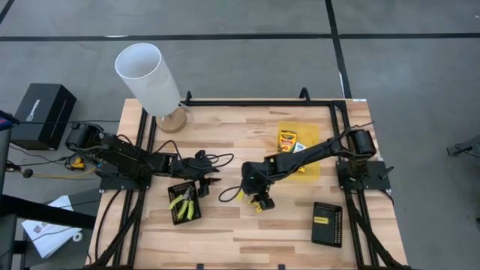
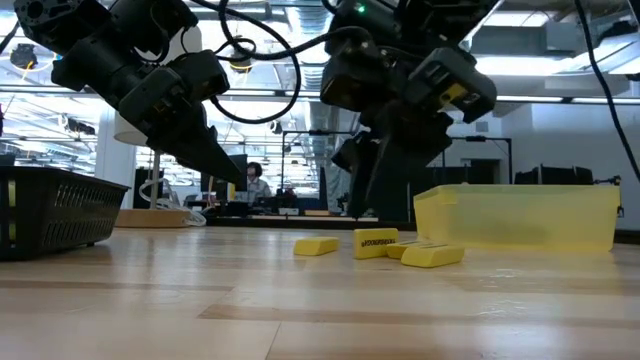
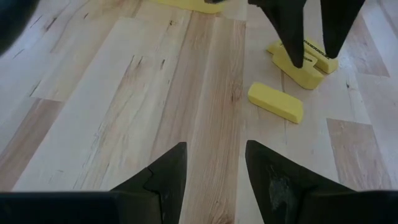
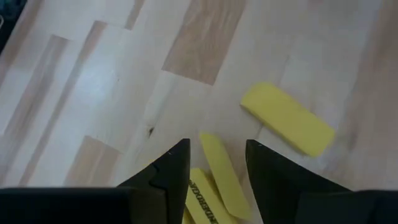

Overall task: Pick & Place School Supplies
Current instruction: Put the eraser into the right black bin

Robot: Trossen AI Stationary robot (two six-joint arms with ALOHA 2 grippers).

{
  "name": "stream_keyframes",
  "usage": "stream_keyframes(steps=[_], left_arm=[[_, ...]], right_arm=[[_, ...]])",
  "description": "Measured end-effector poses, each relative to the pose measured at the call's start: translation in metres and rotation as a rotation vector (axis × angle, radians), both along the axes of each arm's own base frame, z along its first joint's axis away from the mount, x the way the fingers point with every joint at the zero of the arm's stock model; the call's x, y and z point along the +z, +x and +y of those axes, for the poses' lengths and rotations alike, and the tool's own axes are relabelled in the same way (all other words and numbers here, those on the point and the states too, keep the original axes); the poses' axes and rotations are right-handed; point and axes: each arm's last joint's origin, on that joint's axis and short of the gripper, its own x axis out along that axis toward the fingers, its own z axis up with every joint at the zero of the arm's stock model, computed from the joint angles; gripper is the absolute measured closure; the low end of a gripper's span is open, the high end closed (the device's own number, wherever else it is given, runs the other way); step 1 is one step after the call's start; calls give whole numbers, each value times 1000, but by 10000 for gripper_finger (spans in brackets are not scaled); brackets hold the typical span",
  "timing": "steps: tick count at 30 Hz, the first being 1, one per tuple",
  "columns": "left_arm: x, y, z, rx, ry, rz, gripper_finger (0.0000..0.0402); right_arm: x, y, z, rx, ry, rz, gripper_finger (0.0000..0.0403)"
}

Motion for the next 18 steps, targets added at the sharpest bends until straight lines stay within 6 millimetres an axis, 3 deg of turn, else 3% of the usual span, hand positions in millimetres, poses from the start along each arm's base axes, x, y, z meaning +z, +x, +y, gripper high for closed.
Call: stream_keyframes(steps=[18], left_arm=[[0,0,0,-1,1,2,243]], right_arm=[[1,-1,1,14,26,23,263]])
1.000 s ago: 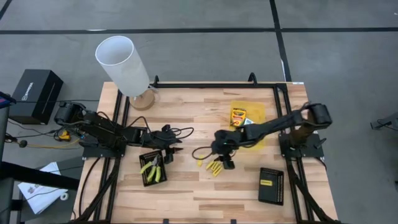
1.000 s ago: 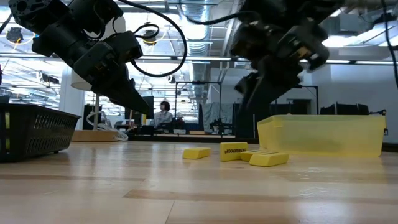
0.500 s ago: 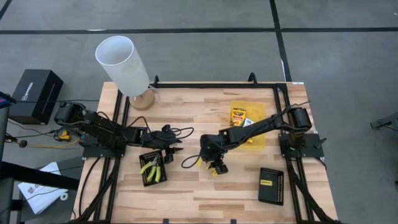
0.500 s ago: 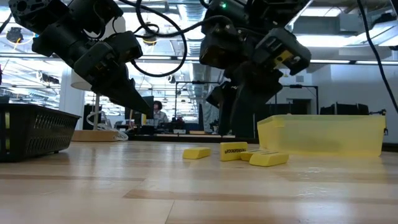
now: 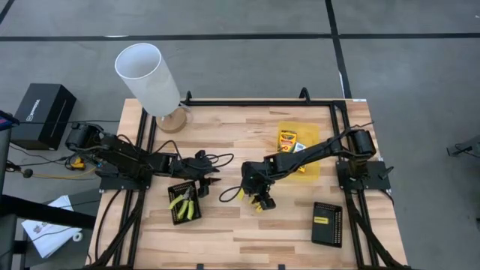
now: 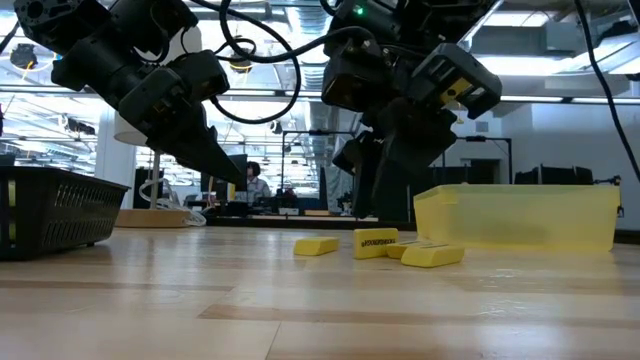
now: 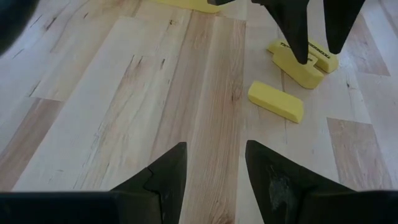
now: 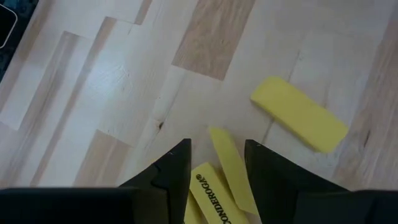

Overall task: Pick & Place School Supplies
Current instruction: Put the eraser into the right black bin

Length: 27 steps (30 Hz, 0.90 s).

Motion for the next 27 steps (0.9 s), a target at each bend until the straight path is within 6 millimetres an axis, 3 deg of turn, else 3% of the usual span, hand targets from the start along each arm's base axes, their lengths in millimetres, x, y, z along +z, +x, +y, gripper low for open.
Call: stream_keyframes(steps=[21,24,27], left_arm=[[0,0,0,0,0,1,243],[0,0,0,0,0,1,243],[0,0,0,0,1,1,243]], right_arm=[[-33,9,3,4,4,29,275],[-34,9,3,6,-10,24,290],[-35,9,2,39,-31,10,331]])
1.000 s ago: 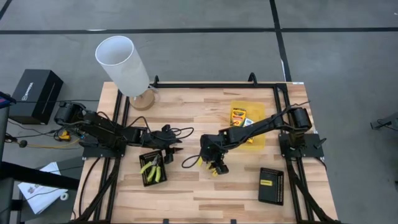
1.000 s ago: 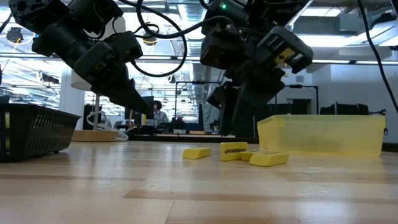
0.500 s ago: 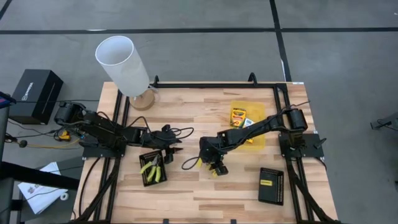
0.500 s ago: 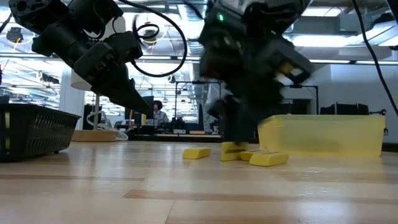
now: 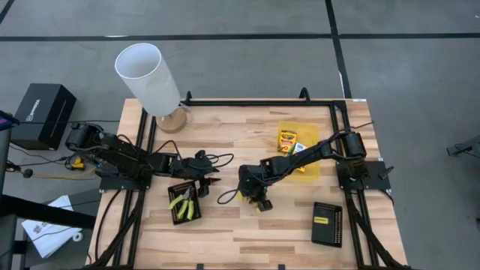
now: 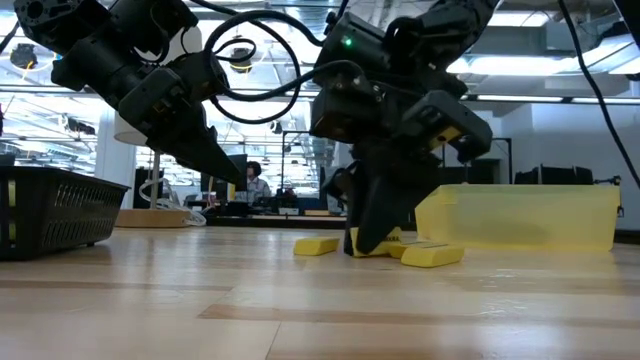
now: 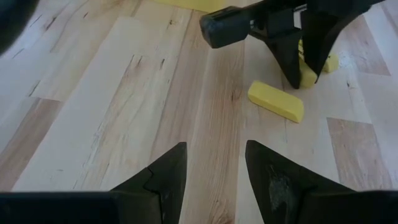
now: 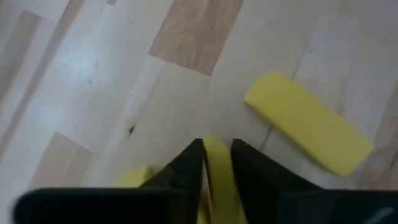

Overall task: Pick & Place School Supplies
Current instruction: Put the eraser into the right black bin

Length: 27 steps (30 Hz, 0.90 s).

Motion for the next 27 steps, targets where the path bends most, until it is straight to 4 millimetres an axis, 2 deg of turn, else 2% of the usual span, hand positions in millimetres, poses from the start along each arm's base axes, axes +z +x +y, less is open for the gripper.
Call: stream_keyframes(steps=[2,3,13,23,27], left_arm=[[0,0,0,0,0,0,243],[0,0,0,0,0,0,243],[0,0,0,0,1,0,243],[0,0,0,0,0,0,243],[0,0,0,0,1,0,243]], right_arm=[[1,0,0,29,-9,-12,372],[1,0,0,39,-15,-16,380],[10,2,2,77,-35,44,379],[61,18,5,125,-106,94,379],[79,15,5,128,-143,175,379]])
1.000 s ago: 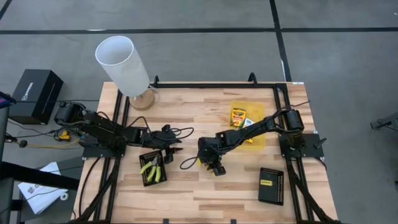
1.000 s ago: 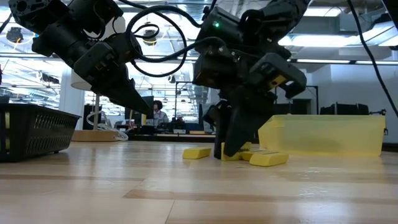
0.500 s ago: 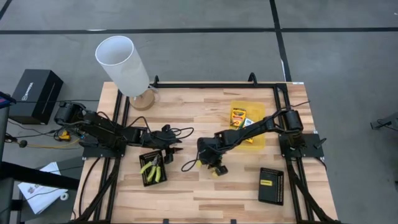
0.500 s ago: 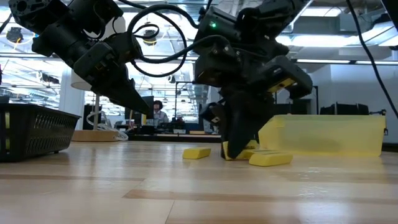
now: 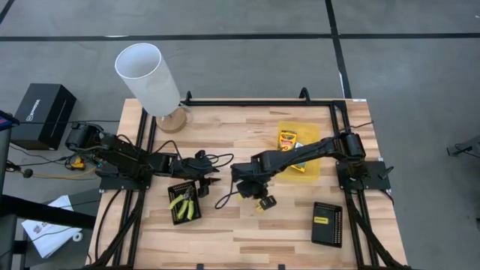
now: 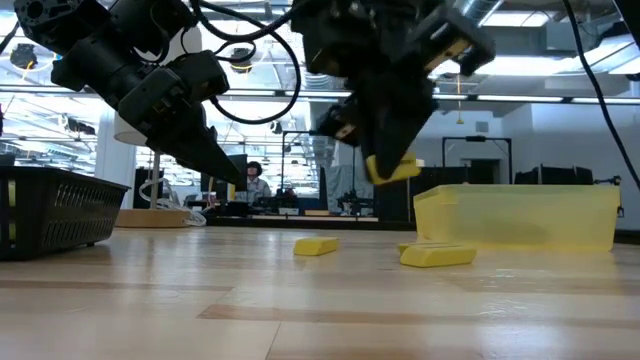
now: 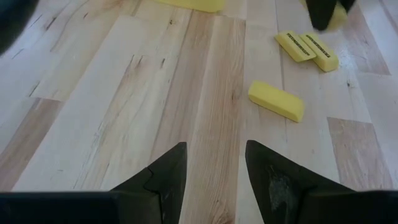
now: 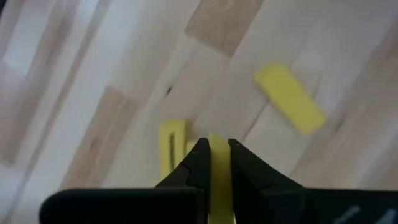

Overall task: Pick & Place School Supplies
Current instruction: Put the eraser into the right black bin

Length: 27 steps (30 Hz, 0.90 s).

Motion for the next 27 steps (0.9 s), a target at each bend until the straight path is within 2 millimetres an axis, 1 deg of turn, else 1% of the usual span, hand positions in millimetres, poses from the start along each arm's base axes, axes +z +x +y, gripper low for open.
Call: stream_keyframes(steps=[2,5,10,12,14,17,22,24,27], left_arm=[[0,0,0,0,0,0,243],[0,0,0,-1,2,0,243],[0,0,0,-9,13,2,243],[0,0,0,-10,13,2,243],[0,0,0,-10,13,2,243],[0,0,0,-10,13,2,243],[-1,0,0,-10,13,4,243],[-1,0,0,-9,13,4,243],[-1,0,0,-9,13,3,243]], right_arm=[[7,-3,0,-9,-6,52,379],[11,-12,1,-28,-40,150,379],[23,-28,8,-58,-54,261,379],[29,-38,12,-73,-71,316,379],[42,-45,17,-92,-68,301,379],[62,-60,26,-137,-68,309,379],[98,-90,50,-223,-81,240,379],[107,-105,61,-268,-99,218,379],[111,-128,76,-348,-134,214,379]])
